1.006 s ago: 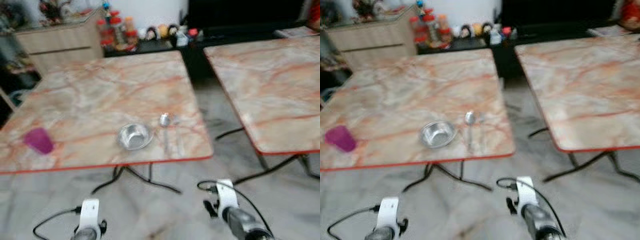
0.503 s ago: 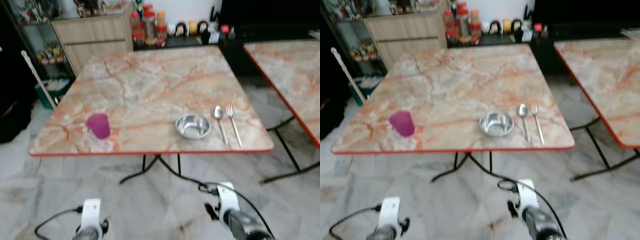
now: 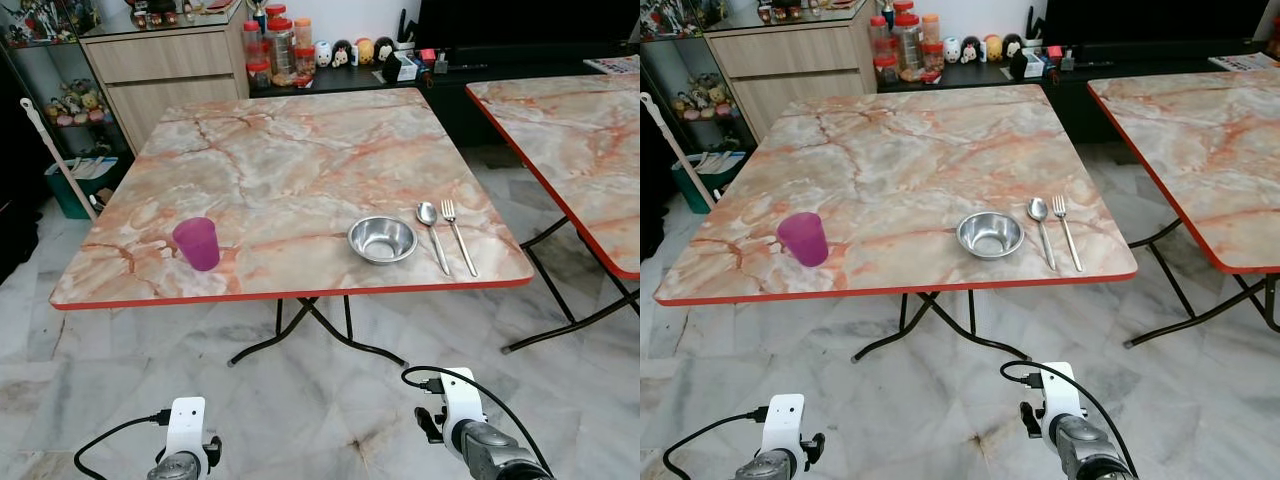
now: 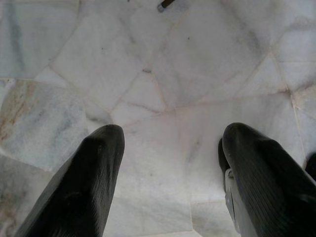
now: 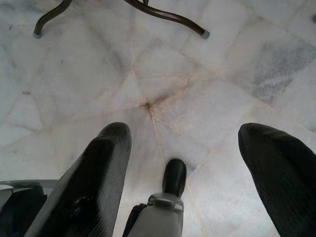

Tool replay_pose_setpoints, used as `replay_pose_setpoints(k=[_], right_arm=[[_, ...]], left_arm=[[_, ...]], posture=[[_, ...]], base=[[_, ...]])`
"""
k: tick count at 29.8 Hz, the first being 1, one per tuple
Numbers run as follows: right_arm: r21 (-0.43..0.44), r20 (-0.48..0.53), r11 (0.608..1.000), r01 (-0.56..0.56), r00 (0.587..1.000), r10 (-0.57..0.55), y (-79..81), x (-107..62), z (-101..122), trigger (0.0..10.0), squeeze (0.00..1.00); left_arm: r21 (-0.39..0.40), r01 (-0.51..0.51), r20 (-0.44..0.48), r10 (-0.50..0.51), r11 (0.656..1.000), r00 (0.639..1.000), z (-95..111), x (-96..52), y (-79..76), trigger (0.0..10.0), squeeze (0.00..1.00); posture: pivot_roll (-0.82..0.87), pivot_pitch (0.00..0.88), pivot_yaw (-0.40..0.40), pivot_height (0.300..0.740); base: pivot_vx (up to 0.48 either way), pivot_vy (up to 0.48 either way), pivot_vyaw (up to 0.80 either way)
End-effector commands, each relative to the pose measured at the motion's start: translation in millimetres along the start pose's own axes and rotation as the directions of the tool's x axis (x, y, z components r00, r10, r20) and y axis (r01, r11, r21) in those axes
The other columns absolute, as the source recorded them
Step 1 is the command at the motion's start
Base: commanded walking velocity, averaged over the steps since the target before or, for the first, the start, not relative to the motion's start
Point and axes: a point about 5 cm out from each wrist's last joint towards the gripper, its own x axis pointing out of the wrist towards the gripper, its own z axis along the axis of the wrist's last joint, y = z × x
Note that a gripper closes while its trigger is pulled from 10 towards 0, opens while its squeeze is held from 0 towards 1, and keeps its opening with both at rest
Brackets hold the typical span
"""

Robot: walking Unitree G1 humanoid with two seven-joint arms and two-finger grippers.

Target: Setting the table

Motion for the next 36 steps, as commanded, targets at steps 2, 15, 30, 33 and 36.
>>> replay_pose_setpoints(k=[2, 15, 30, 33, 36], right_arm=[[0.008, 0.025, 1.000, -0.009, 1.000, 0.009, 2.0, 0.4, 8.3, 10.0, 0.00], [-0.004, 0.022, 1.000, -0.011, 1.000, 0.011, 1.0, 0.2, 6.7, 10.0, 0.00], [-0.018, 0.012, 1.000, -0.008, 1.000, 0.008, -0.5, -0.1, 3.9, 10.0, 0.00], [-0.016, 0.013, 1.000, -0.008, 1.000, 0.008, -0.4, -0.1, 4.0, 10.0, 0.00], [-0.014, 0.014, 1.000, -0.007, 1.000, 0.007, -0.6, -0.1, 4.5, 10.0, 0.00]], left_arm=[[0.020, -0.007, 0.006, 0.007, 1.000, 1.000, 2.4, 0.4, 2.6, 10.0, 0.00], [0.011, -0.012, 0.004, 0.012, 1.000, 1.000, 0.0, -0.1, 1.5, 10.0, 0.00], [0.001, -0.015, 0.000, 0.015, 1.000, 1.000, -3.5, -0.7, 0.2, 10.0, 0.00], [-0.002, -0.018, 0.000, 0.018, 1.000, 1.000, -3.4, -0.7, 0.3, 10.0, 0.00], [-0.003, -0.020, 0.001, 0.020, 1.000, 1.000, -2.9, -0.7, 0.4, 10.0, 0.00]], posture=[[-0.03, 0.043, 0.073, 0.740], [-0.03, 0.019, 0.071, 0.740], [-0.03, 0.000, 0.067, 0.740], [-0.03, 0.003, 0.066, 0.740], [-0.03, 0.008, 0.066, 0.740]], base=[[0.000, -0.247, 0.00], [0.000, -0.255, 0.00], [0.000, -0.306, 0.00], [0.000, -0.352, 0.00], [0.000, -0.352, 0.00]])
